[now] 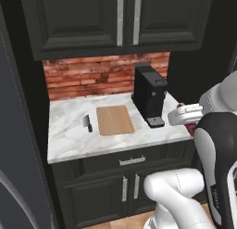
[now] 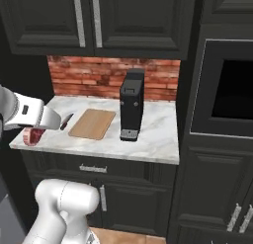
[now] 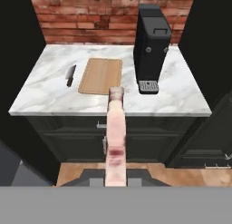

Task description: Retrieve the steak from the fridge and place it on the cutting board.

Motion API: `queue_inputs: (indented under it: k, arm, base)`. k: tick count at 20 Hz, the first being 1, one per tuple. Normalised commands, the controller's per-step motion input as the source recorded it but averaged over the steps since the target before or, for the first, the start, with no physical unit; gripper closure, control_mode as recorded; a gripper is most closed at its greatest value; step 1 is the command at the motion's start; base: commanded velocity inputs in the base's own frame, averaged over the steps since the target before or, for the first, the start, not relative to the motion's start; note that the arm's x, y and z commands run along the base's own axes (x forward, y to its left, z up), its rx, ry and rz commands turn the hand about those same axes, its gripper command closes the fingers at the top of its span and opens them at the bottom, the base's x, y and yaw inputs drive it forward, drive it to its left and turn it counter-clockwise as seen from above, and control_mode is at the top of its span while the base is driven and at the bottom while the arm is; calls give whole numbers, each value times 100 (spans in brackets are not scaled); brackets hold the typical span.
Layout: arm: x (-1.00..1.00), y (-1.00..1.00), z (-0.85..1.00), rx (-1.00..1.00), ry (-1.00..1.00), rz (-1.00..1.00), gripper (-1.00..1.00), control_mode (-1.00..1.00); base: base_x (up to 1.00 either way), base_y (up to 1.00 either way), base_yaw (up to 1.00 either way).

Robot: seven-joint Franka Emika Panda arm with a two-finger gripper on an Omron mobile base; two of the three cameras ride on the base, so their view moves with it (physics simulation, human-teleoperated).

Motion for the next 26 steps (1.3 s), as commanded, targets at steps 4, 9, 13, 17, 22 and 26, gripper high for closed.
queue_inputs:
  k: [4, 9, 13, 17, 22, 26]
  arm:
    - [0, 0, 0, 0, 0, 0, 100, 100]
    - [0, 0, 0, 0, 0, 0, 100, 100]
    - [0, 0, 0, 0, 0, 0, 100, 100]
    - [0, 0, 0, 0, 0, 0, 100, 100]
    - [0, 0, 0, 0, 0, 0, 100, 100]
    - [0, 0, 0, 0, 0, 0, 100, 100]
  base:
    - [50, 10, 0]
    - [41, 14, 0]
    - [46, 14, 0]
    - [49, 9, 0]
    - [26, 4, 0]
    - [1, 0, 0]
